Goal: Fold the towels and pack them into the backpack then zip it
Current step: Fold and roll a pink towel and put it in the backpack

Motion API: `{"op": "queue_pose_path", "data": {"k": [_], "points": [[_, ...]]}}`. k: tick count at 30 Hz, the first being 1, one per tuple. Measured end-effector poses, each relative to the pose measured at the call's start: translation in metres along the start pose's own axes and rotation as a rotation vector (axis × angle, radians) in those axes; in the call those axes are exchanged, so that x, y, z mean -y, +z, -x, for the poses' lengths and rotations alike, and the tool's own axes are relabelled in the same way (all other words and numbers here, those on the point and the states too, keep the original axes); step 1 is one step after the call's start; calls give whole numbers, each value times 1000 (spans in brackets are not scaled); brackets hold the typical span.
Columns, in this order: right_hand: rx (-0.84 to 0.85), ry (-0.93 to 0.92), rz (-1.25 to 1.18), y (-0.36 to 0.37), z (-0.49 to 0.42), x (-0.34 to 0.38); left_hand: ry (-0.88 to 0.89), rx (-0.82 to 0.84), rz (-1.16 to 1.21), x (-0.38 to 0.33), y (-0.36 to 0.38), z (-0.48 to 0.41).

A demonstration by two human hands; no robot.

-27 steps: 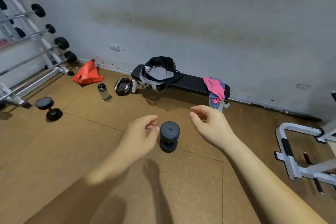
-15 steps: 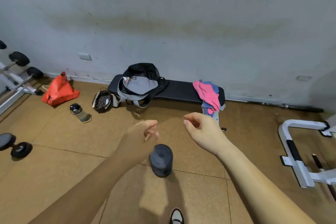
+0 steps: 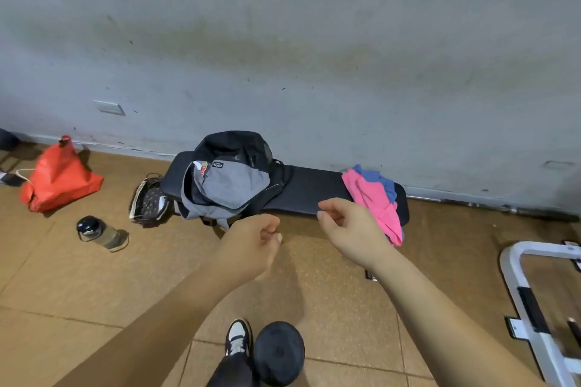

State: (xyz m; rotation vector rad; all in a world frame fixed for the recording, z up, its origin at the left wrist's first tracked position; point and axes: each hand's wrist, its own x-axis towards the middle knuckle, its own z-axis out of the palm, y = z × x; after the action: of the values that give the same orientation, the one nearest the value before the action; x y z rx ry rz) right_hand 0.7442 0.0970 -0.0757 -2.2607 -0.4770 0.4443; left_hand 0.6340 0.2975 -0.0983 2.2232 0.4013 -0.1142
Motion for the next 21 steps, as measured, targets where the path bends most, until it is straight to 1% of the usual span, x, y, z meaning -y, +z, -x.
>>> {"op": "queue_pose_path", "data": {"k": [5, 9, 13, 17, 21], "points": [[-52, 101, -38, -18, -94, -4, 37, 107, -63, -8, -12, -118], [-96, 181, -106, -45, -151, -37, 78, 176, -69, -35, 3, -200], [-90, 237, -102, -78, -212, -96, 79, 268, -107, -61, 47, -285], [-50, 268, -46, -117, -276, -172, 65, 291, -178, -83, 107, -368], [0, 374, 6, -145, -329, -250, 19, 332, -158, -95, 170, -438]]}}
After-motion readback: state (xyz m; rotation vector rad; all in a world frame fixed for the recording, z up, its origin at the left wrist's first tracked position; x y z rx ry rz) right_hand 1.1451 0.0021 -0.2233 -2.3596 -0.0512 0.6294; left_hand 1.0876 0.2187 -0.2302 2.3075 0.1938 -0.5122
